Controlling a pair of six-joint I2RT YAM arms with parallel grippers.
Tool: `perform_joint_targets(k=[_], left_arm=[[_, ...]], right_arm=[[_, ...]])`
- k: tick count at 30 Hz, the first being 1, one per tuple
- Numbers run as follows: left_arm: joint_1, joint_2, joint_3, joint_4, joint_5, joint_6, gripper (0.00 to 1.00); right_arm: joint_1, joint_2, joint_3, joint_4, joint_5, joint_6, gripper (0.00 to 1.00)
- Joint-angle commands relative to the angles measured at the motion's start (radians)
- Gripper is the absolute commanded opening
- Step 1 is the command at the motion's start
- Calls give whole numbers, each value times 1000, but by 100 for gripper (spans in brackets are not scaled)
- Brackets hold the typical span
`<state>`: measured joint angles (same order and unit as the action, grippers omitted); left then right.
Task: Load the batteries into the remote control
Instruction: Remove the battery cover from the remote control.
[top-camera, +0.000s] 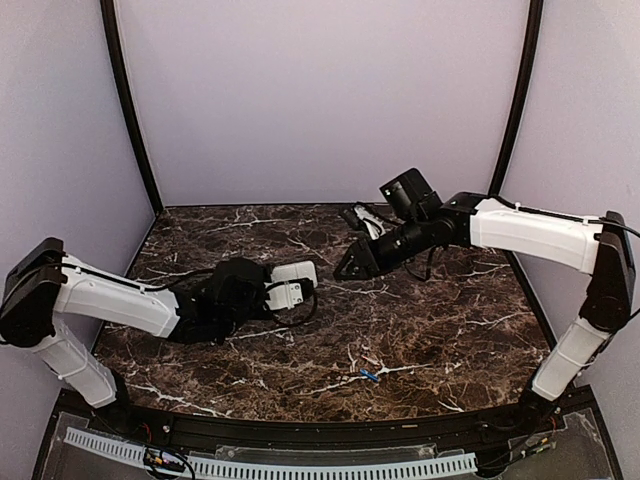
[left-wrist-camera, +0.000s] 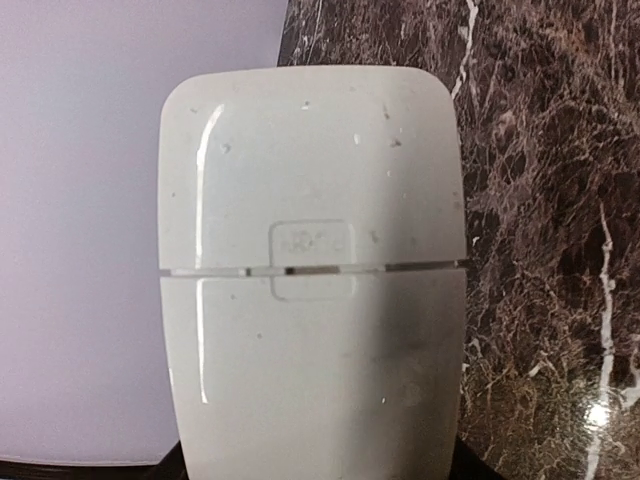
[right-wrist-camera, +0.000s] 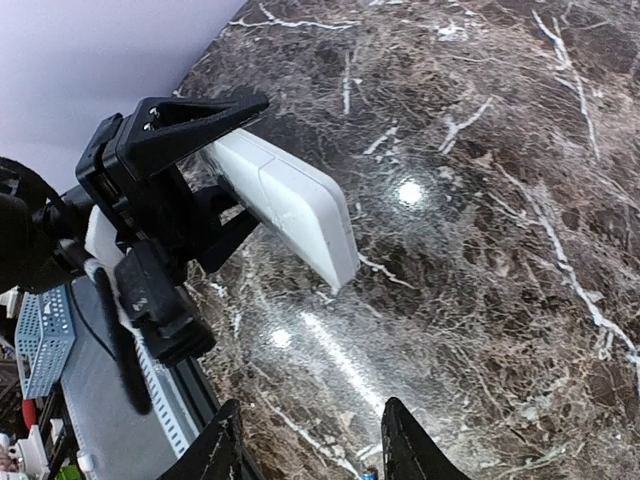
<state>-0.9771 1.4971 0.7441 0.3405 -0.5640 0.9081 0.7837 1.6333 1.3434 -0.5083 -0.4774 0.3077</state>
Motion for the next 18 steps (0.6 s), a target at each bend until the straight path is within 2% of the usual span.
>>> perform_joint_targets(k=[1,4,8,14,18], left_arm=[[2,130,-107,543,-262,427,0],[0,222,-135,914,-300,656,0],[-9,369,-127,1221,-298,845,0],[-39,468,-117,1276,-300,912,0],[-44,456,-112,1276,-304,900,0]], right_arm=[[-8,-22,-37,65,78,-18,45],[-9,-11,-51,76,100,-38,44],[-9,6,-75,125,90,-65,44],[-9,26,-97,190,79,-78,45],[-9,63,-103,274,66,-47,49]])
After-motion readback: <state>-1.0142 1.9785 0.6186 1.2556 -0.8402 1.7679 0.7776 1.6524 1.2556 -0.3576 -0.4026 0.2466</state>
